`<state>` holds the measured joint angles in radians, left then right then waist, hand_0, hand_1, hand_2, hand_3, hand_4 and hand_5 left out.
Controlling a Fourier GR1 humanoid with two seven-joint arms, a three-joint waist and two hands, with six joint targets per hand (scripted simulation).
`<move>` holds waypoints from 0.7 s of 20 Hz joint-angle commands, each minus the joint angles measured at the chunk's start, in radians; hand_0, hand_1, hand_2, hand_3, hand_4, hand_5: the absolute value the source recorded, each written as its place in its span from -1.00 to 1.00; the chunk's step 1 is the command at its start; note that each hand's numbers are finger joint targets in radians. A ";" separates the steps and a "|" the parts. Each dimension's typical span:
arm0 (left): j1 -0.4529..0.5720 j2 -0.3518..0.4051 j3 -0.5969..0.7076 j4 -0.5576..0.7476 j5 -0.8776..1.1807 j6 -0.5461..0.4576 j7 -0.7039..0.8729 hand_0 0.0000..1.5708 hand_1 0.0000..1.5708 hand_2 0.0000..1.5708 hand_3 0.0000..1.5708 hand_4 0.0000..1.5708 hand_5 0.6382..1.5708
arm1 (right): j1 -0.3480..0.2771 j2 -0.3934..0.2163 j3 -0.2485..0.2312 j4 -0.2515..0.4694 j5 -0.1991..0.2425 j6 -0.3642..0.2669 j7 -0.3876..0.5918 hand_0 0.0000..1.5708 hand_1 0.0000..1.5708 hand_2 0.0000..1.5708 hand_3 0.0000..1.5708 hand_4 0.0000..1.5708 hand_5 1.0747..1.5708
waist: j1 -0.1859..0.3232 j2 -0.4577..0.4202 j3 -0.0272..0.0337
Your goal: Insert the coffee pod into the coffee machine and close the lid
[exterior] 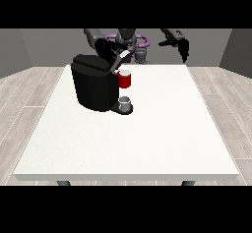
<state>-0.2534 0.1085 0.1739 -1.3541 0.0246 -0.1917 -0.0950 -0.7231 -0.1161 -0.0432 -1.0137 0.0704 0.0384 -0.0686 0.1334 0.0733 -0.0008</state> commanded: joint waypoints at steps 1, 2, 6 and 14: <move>-0.024 0.014 0.011 0.000 0.026 -0.001 0.064 -1.00 -1.00 -1.00 -1.00 -0.80 1.00 | -0.082 -0.025 -0.002 0.017 0.004 0.032 0.080 -1.00 -1.00 -1.00 -1.00 -0.92 1.00 | 0.010 -0.021 0.0008; -0.033 0.057 0.057 0.066 0.060 -0.049 -0.006 -1.00 -1.00 -1.00 -1.00 -0.85 1.00 | -0.082 0.017 0.033 -0.011 0.028 0.007 0.062 -1.00 -1.00 -1.00 -1.00 -0.73 1.00 | -0.010 0.009 0.0005; -0.045 0.003 -0.012 -0.015 0.014 0.012 0.014 -1.00 -1.00 -1.00 -1.00 -0.80 1.00 | -0.087 -0.027 0.018 0.052 0.074 0.003 -0.056 -1.00 -1.00 -1.00 -1.00 -0.84 1.00 | 0.021 0.037 0.0009; 0.044 -0.056 -0.088 -0.090 -0.007 0.017 -0.014 -1.00 -1.00 -1.00 -1.00 -0.76 1.00 | -0.046 0.024 0.021 0.055 0.064 0.007 -0.083 -1.00 -1.00 -1.00 -1.00 -0.96 1.00 | 0.037 -0.042 0.0011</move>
<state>-0.2486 0.0860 0.1291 -1.3798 0.0200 -0.1754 -0.1262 -0.8065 -0.0907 -0.0206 -0.9724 0.1319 0.0330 -0.0839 0.1485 0.0602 -0.0002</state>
